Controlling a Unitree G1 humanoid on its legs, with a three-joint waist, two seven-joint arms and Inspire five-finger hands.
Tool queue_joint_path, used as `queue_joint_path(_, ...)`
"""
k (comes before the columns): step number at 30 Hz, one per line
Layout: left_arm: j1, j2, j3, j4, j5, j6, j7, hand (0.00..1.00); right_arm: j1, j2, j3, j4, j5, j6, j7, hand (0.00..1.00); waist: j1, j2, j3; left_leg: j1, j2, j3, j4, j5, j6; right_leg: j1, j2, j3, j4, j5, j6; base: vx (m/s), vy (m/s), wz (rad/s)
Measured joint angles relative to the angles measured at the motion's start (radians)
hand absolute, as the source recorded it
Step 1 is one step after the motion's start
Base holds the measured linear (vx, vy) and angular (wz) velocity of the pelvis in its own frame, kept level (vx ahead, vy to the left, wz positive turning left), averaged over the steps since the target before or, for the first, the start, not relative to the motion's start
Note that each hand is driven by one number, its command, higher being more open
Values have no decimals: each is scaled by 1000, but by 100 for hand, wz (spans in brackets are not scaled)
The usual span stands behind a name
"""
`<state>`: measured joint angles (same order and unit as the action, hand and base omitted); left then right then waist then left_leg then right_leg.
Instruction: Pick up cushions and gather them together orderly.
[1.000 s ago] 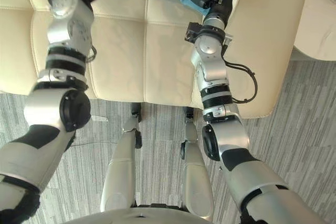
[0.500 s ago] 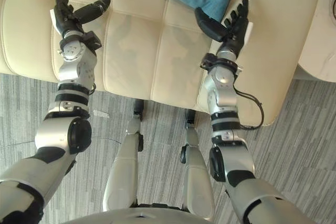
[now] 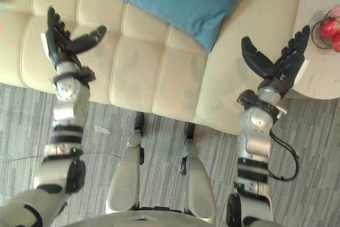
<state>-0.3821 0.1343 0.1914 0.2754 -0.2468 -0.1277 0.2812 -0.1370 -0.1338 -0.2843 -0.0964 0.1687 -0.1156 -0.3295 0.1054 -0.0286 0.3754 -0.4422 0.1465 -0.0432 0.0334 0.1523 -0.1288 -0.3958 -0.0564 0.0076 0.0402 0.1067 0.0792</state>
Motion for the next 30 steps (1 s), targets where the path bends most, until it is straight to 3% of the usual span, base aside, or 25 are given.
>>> queue_joint_path(6, 419, -162, -70, 3, -17, 8, -83, 100, 290, 84, 98, 3, -157, 0, 124, 100, -3, 1, -148, 116, -8, 8, -6, -45, 3, 92, -12, -6, 44, -71, -3, 160, 11, 3)
queue_joint_path(9, 489, -174, -76, 34, 8, 9, -103, 100, 360, 106, 134, 43, -225, 2, 148, 100, -5, 5, -180, 181, -6, 16, 8, -72, 2, 156, -11, -3, 44, -89, -2, 60, 21, -5)
queue_joint_path(10, 520, -169, -89, 74, 48, 10, -117, 100, 399, 108, 158, 84, -231, 5, 164, 100, -5, 8, -218, 206, -4, 23, 25, -98, 1, 185, -11, -1, 44, -104, -3, 21, 21, -6)
queue_joint_path(15, 557, -170, -96, 213, 139, 21, -158, 100, 465, 123, 175, 201, -249, 16, 189, 100, -15, 18, -292, 266, -4, 32, 34, -124, 1, 245, -13, 1, 42, -123, -3, 42, 4, -4)
queue_joint_path(20, 552, -168, -86, 465, 209, 36, -160, 100, 447, 133, 188, 495, -267, 23, 199, 100, -31, 16, -352, 315, -6, 34, 10, -128, -1, 296, -16, -1, 18, -126, -1, 44, 4, 1)
queue_joint_path(24, 527, -146, -83, 561, 238, 45, -159, 100, 421, 134, 187, 692, -269, 23, 199, 100, -32, 23, -372, 338, -7, 37, -8, -128, -1, 318, -17, 0, 5, -126, 0, 18, 8, -1)
queue_joint_path(30, 502, -119, -54, 651, 299, 46, -157, 100, 367, 141, 157, 775, -285, 17, 197, 100, -36, 13, -376, 374, -7, 69, -11, -132, 0, 338, -17, 31, -1, -116, 9, -3, 21, -13)
